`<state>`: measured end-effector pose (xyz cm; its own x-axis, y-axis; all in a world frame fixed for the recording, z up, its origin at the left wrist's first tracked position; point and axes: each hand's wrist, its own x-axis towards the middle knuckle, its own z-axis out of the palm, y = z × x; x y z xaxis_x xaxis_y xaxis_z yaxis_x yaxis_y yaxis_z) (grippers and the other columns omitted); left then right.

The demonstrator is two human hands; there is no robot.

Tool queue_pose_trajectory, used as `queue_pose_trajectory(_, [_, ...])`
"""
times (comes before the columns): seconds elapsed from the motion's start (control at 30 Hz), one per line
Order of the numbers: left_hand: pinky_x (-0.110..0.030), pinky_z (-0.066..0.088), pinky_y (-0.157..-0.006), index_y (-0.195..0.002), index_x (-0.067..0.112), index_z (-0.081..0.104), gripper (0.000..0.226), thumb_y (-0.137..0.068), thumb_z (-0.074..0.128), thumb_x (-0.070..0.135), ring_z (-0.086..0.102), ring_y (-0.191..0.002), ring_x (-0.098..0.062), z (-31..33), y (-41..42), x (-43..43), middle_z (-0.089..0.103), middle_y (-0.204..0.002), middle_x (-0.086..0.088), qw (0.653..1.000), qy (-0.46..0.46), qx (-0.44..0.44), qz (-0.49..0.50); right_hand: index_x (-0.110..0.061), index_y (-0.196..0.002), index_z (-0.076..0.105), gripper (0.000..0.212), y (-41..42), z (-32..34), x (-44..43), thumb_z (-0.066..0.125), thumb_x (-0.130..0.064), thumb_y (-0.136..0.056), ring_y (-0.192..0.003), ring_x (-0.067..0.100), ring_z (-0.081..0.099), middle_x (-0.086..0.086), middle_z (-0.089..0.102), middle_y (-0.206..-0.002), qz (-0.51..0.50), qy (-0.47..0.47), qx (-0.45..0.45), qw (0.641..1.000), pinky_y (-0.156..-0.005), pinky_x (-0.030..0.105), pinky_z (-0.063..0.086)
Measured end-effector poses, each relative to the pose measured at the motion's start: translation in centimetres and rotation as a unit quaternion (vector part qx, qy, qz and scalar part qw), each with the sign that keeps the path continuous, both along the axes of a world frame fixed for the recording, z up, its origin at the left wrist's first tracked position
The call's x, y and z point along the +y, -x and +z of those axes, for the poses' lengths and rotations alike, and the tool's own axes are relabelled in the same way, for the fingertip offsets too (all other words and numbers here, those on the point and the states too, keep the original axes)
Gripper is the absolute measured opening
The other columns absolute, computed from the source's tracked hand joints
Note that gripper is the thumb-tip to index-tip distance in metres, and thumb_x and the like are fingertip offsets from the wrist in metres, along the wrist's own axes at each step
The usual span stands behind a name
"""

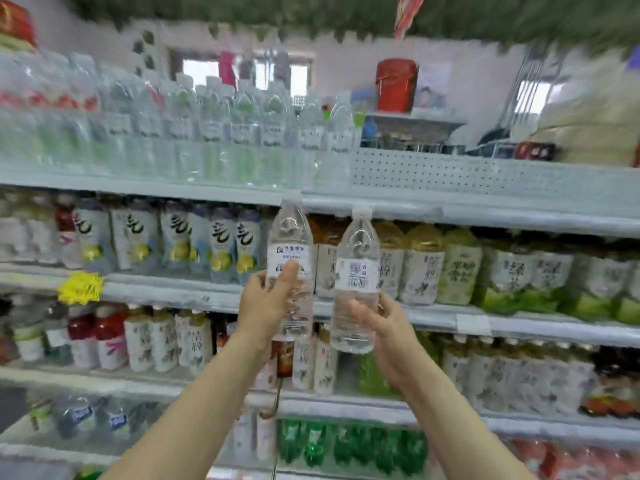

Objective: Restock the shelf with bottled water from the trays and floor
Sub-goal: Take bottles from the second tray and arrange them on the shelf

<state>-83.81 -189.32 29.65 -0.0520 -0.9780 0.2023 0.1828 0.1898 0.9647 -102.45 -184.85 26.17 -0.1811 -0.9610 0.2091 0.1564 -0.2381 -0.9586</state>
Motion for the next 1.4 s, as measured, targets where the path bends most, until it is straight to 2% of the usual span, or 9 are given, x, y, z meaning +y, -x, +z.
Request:
queue_pose_trajectory(0.17, [-0.017,0.043,-0.067,-0.126,0.010,0.052,0.056,-0.088,0.064,0.050,0.060,-0.091,-0.003,4.9,-0.6,-1.2,0.065,-0.111,0.002,0.999,0.042,0.014,0.022,-0.009,-0.142,0.048,0.098,-0.2,7.0,-2.4,0.094,-0.030,-0.059,-0.108,0.021,0.072,0.006,0.075,-0.118,-0.001,0.066,0.022,0.998,-0.106,0.044,0.048])
queue_pose_trajectory(0.33, [-0.034,0.041,-0.093,-0.134,0.011,0.045,0.077,-0.078,0.065,0.061,0.057,-0.106,-0.015,7.7,-2.5,-2.9,0.060,-0.123,-0.002,0.997,0.056,0.036,0.035,-0.011,-0.136,0.054,0.082,-1.5,12.3,-4.6,0.089,-0.025,-0.064,-0.108,0.020,0.072,0.004,0.076,-0.115,-0.007,0.103,0.036,0.994,-0.109,0.043,0.044])
queue_pose_trajectory(0.43, [-0.044,0.042,-0.102,-0.123,0.021,0.047,0.077,-0.067,0.066,0.070,0.057,-0.112,-0.019,8.3,-4.0,-4.4,0.061,-0.121,0.000,0.997,0.061,0.040,0.022,-0.010,-0.123,0.062,0.066,-1.8,14.6,-6.5,0.088,-0.025,-0.065,-0.103,0.025,0.074,0.008,0.076,-0.112,-0.023,0.107,0.030,0.993,-0.095,0.040,0.053])
queue_pose_trajectory(0.67, [-0.047,0.042,-0.105,-0.131,0.017,0.045,0.097,-0.059,0.071,0.078,0.059,-0.113,-0.024,10.4,-6.0,-9.2,0.062,-0.123,-0.002,0.996,0.078,0.047,0.009,-0.019,-0.108,0.065,0.041,-1.6,18.8,-10.8,0.087,-0.010,-0.074,-0.093,0.009,0.074,-0.001,0.078,-0.102,-0.107,0.144,0.041,0.983,-0.083,0.023,0.048])
queue_pose_trajectory(0.83, [-0.048,0.045,-0.102,-0.134,0.016,0.046,0.088,-0.069,0.070,0.070,0.063,-0.109,-0.023,11.4,-6.5,-12.5,0.064,-0.123,-0.004,0.994,0.089,0.060,-0.029,-0.017,-0.115,0.063,0.055,-1.0,20.8,-13.6,0.090,-0.015,-0.068,-0.105,0.017,0.070,0.001,0.076,-0.108,-0.149,0.149,0.042,0.977,-0.101,0.035,0.047])
queue_pose_trajectory(0.97, [-0.032,0.046,-0.075,-0.128,0.016,0.050,0.075,-0.075,0.070,0.064,0.065,-0.103,-0.022,11.7,-6.4,-14.4,0.067,-0.118,-0.003,0.991,0.098,0.061,-0.064,-0.016,-0.118,0.062,0.068,-0.9,21.3,-15.1,0.093,-0.022,-0.058,-0.110,0.022,0.069,0.001,0.076,-0.110,-0.165,0.144,0.047,0.975,-0.110,0.046,0.044])
queue_pose_trajectory(1.13, [-0.029,0.046,-0.067,-0.127,0.013,0.051,0.061,-0.083,0.068,0.051,0.067,-0.097,-0.022,12.3,-5.6,-15.8,0.070,-0.110,-0.005,0.987,0.105,0.073,-0.098,-0.014,-0.122,0.060,0.070,-0.3,21.4,-16.3,0.093,-0.021,-0.060,-0.111,0.023,0.068,0.004,0.074,-0.115,-0.193,0.140,0.073,0.969,-0.113,0.050,0.042])
queue_pose_trajectory(1.3, [-0.032,0.051,-0.068,-0.124,0.014,0.052,0.066,-0.075,0.071,0.053,0.070,-0.096,-0.025,12.7,-4.3,-16.5,0.072,-0.109,-0.008,0.982,0.106,0.081,-0.130,-0.013,-0.120,0.060,0.075,0.6,21.5,-16.8,0.093,-0.023,-0.053,-0.110,0.025,0.068,0.006,0.074,-0.114,-0.203,0.131,0.090,0.966,-0.110,0.049,0.045])
queue_pose_trajectory(1.4, [-0.031,0.051,-0.068,-0.122,0.013,0.053,0.071,-0.068,0.072,0.055,0.071,-0.093,-0.025,12.7,-3.2,-16.7,0.072,-0.108,-0.010,0.981,0.109,0.090,-0.133,-0.009,-0.119,0.057,0.071,1.1,21.8,-17.2,0.095,-0.014,-0.060,-0.099,0.024,0.070,0.011,0.073,-0.108,-0.209,0.131,0.107,0.963,-0.095,0.038,0.054])
